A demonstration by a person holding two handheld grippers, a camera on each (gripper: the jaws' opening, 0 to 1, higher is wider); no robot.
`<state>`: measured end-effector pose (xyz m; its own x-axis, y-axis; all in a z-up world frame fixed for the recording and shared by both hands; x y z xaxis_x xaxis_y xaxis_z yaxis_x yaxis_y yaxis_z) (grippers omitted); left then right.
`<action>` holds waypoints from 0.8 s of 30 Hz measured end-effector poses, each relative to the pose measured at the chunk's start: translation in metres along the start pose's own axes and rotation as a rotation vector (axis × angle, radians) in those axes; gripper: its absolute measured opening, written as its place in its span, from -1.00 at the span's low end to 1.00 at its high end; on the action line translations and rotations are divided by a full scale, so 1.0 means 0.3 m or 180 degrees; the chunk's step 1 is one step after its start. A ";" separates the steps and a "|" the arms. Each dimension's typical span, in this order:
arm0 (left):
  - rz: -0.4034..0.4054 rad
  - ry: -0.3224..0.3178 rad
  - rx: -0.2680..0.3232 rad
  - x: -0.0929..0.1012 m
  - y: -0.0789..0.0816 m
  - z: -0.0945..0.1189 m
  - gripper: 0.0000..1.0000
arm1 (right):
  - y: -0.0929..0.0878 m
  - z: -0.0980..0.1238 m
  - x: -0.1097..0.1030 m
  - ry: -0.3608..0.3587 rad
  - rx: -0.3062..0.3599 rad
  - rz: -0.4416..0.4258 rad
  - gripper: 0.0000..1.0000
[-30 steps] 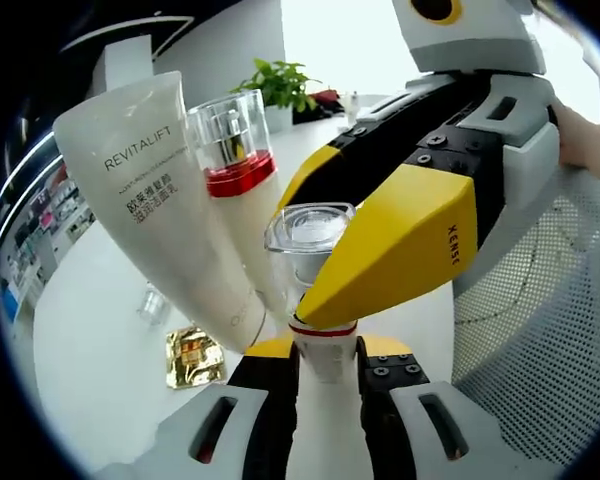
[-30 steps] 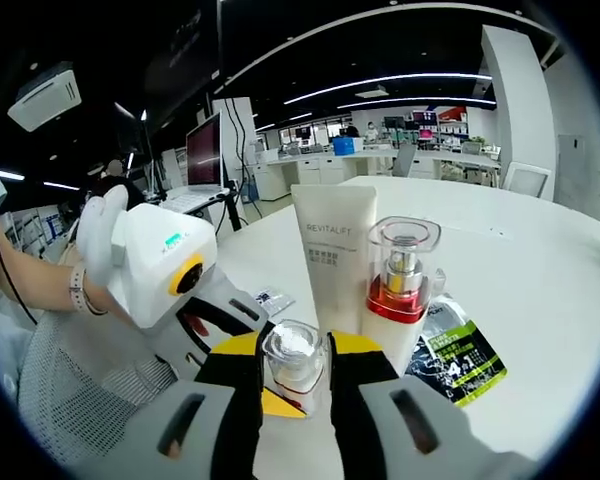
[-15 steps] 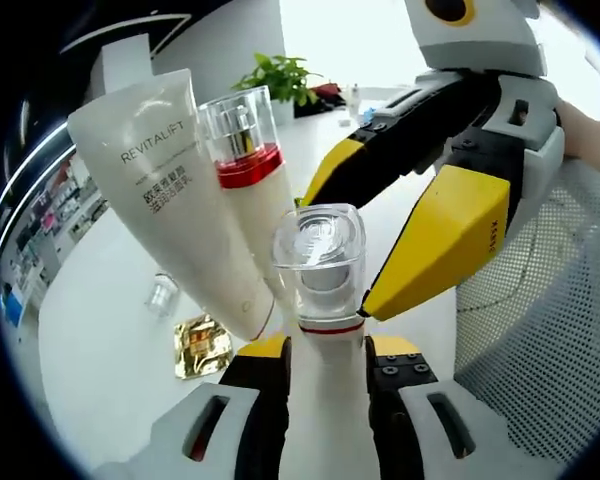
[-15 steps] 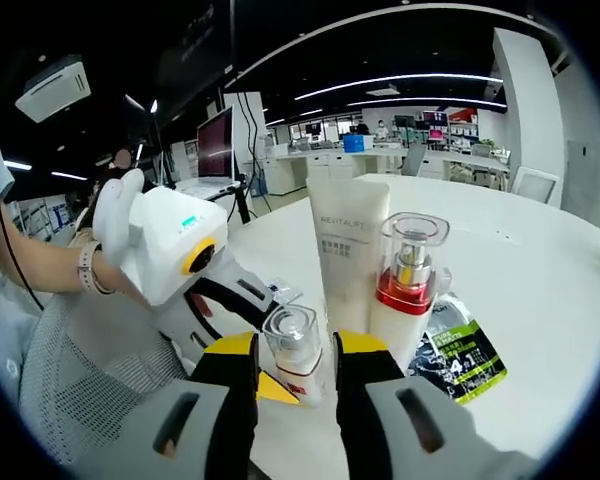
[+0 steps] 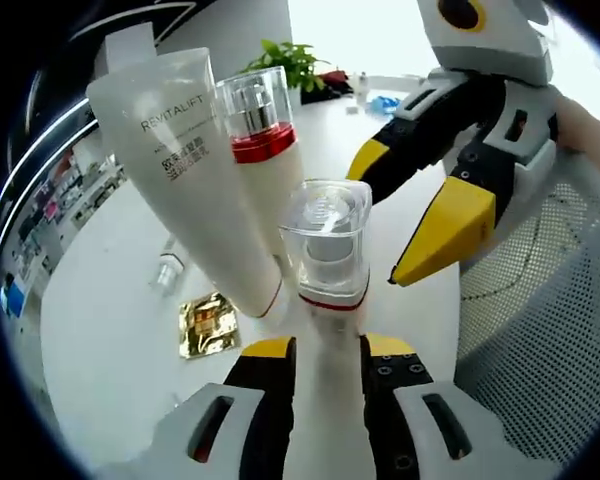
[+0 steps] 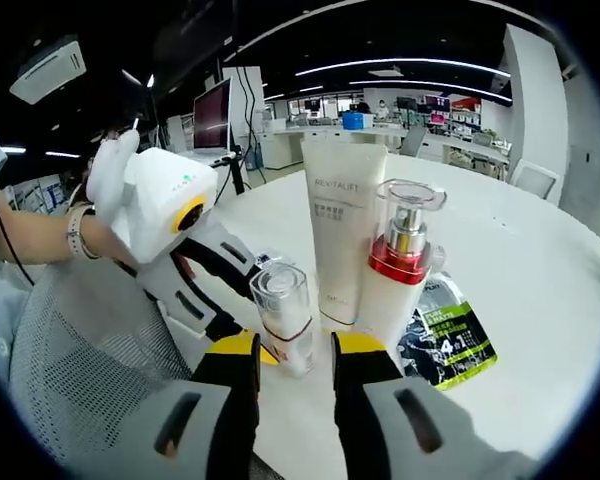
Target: Arrange the skincare products in the storage area until every visible bottle or jar stands upright without overlapping.
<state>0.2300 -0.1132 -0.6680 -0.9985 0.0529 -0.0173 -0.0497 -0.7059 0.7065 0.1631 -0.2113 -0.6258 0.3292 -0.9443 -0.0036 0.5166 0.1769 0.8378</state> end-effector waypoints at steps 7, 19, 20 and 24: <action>0.0074 -0.0044 -0.0023 -0.001 -0.002 0.006 -0.76 | 0.001 -0.012 0.004 0.0042 -0.0118 0.0042 -0.52; 0.0128 -0.0098 -0.0009 0.006 0.015 -0.014 -0.82 | -0.011 -0.031 0.012 0.0180 -0.0284 0.0127 -0.71; 0.0126 -0.0098 -0.0007 0.005 0.018 -0.018 -0.82 | -0.009 -0.035 0.016 0.0168 -0.0298 0.0138 -0.71; 0.0110 -0.0112 -0.0005 0.003 0.027 -0.027 -0.82 | -0.009 -0.045 0.032 0.0134 -0.0366 0.0171 -0.73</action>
<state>0.2287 -0.1246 -0.6679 -0.9981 0.0533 0.0320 -0.0153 -0.7088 0.7052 0.1757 -0.2171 -0.6356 0.3904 -0.9205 0.0146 0.5837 0.2598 0.7693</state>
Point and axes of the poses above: the point that each gripper's makers call its tool centre point, and the gripper's own axes: z roughly backward along the fingers, x roughly to its right, y roughly out of its top, the point moved 7 cm from there along z, roughly backward along the fingers, and after that the axes turned 5 degrees about -y, right-handed, at the moved point
